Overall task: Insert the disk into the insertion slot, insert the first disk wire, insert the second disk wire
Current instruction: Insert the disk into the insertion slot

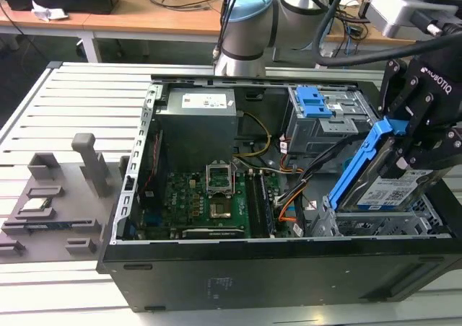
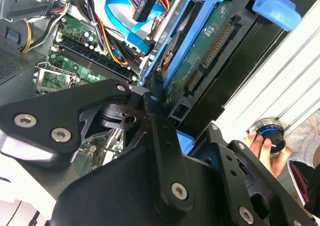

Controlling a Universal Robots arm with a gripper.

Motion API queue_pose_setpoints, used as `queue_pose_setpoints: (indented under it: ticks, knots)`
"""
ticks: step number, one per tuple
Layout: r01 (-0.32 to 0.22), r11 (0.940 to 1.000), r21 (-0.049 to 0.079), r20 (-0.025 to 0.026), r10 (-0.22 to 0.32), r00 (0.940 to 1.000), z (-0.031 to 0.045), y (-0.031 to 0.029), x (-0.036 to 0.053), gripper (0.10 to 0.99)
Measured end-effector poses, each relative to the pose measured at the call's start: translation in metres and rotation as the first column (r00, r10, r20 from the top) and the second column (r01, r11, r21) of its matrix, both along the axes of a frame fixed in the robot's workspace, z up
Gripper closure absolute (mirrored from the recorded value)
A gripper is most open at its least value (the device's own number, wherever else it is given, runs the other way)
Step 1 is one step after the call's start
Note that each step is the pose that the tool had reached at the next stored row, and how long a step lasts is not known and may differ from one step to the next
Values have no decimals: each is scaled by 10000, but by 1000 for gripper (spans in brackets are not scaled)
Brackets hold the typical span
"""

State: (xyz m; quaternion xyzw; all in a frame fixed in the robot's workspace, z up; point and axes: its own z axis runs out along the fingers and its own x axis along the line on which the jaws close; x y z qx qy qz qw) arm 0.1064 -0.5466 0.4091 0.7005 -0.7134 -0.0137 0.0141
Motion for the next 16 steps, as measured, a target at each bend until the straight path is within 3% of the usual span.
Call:
queue_pose_setpoints:
  ticks: [16]
  knots:
    - [0, 10000, 0, 0, 0, 10000, -116, 0, 0, 725]
